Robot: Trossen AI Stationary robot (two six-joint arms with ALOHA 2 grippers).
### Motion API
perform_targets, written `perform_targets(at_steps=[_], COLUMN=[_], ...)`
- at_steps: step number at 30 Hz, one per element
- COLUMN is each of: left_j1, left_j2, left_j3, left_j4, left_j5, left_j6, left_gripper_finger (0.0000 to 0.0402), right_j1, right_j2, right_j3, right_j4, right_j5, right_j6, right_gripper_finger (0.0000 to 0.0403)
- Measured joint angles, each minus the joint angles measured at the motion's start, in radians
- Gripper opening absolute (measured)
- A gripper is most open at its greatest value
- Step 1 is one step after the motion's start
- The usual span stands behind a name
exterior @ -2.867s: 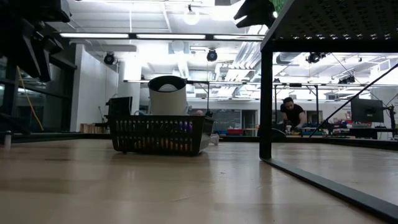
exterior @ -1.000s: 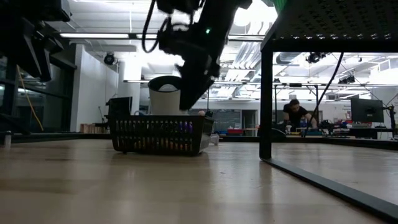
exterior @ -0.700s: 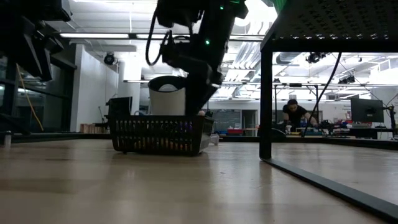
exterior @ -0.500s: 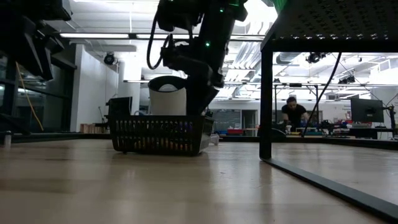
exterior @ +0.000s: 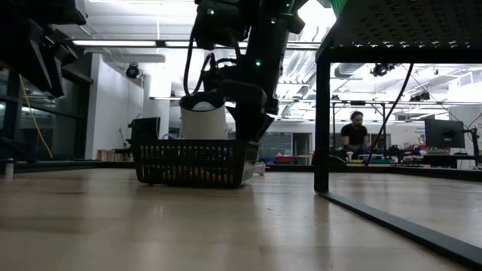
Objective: Pick & Place Office Desk Supplies
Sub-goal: Put the black bin on the shelf
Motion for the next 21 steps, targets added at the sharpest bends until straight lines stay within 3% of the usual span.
perform_targets(at_steps=[9, 21], left_j1=[0.000, 0.000], left_j2=[0.000, 0.000], left_j3=[0.000, 0.000], left_j4=[0.000, -0.001], left_j5=[0.000, 0.000], left_j6=[0.000, 0.000], left_gripper_finger=[0.0125, 0.0125], right_j1=[-0.013, -0.015], right_j2=[0.000, -0.011], right_j3=[0.000, 0.001], right_j4=[-0.009, -0.001], right_j5=[-0.023, -0.032], right_j6=[-0.002, -0.003], right_gripper_finger=[0.0013, 0.0005])
